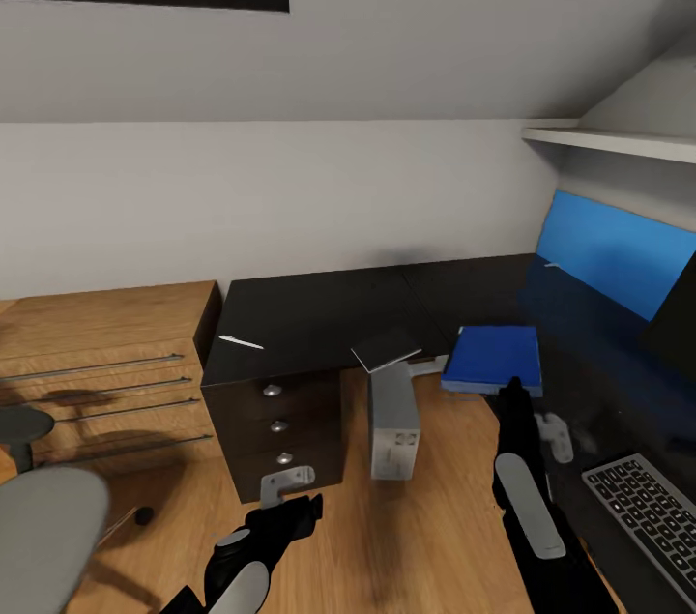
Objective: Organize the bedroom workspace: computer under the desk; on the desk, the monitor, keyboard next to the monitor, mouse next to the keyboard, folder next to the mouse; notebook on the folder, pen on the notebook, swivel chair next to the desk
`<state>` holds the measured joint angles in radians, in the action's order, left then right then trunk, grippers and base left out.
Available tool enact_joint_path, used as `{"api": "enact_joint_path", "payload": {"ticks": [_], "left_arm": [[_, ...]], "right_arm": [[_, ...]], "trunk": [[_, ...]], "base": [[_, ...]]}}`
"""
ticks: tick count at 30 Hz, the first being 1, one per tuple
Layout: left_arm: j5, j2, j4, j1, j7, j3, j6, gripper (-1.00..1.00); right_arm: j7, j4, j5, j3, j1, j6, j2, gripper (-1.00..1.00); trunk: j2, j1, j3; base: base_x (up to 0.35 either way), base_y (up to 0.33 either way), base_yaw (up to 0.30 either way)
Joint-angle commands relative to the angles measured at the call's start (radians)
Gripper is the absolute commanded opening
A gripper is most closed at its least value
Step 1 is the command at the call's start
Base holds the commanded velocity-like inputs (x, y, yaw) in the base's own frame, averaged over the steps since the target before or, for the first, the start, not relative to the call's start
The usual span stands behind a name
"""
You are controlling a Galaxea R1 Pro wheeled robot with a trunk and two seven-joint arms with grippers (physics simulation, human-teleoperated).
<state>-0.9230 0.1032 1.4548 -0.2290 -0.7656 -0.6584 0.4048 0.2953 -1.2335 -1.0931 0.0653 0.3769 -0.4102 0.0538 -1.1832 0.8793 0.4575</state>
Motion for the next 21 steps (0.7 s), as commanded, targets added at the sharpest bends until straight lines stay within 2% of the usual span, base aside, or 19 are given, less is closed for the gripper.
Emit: {"api": "enact_joint_path", "payload": {"ticks": [1,6,7,10,12,13,18,21], "left_arm": [[-0.006,0.000,0.001,-0.001,-0.008,-0.002,0.002,1.00],[-0.004,0.000,0.000,-0.001,-0.008,-0.003,0.002,1.00],[-0.004,0.000,-0.001,-0.001,-0.008,-0.003,0.002,1.00],[-0.001,-0.017,0.015,-0.001,-0.004,0.014,-0.013,1.00],[-0.001,-0.029,0.016,-0.001,-0.005,0.025,-0.010,1.00],[0.000,-0.034,0.017,-0.001,-0.006,0.031,-0.006,1.00],[0.000,-0.042,0.034,-0.001,-0.009,0.002,0.007,1.00],[0.000,-0.042,0.036,-0.001,-0.010,-0.014,0.007,1.00]], "right_arm": [[-0.002,0.044,-0.001,-0.002,0.001,-0.007,0.002,-1.00],[-0.021,0.085,-0.013,-0.004,0.002,-0.016,0.007,-1.00],[-0.023,0.088,-0.022,-0.004,0.002,-0.016,0.015,-1.00],[-0.040,0.105,-0.043,-0.021,0.002,0.001,0.032,-1.00],[-0.051,0.116,-0.038,-0.033,0.002,0.012,0.040,-1.00],[-0.056,0.122,-0.035,-0.027,0.002,0.012,0.036,-1.00],[-0.028,0.099,-0.026,0.002,0.002,-0.016,0.008,-1.00],[-0.019,0.098,-0.025,0.019,0.002,-0.033,0.004,-1.00]], "trunk": [[-0.001,0.000,0.001],[-0.001,0.000,0.001],[-0.001,0.000,0.001],[-0.001,0.000,0.001],[-0.001,0.000,0.001],[-0.001,0.000,0.001],[-0.001,0.000,0.001],[-0.001,0.000,0.001]], "base": [[0.000,0.000,0.000],[0.000,0.000,0.000],[0.000,0.000,0.000],[0.000,0.000,0.000],[0.000,0.000,0.000],[0.000,0.000,0.000],[0.044,0.000,0.000],[0.206,0.000,0.000]]}}
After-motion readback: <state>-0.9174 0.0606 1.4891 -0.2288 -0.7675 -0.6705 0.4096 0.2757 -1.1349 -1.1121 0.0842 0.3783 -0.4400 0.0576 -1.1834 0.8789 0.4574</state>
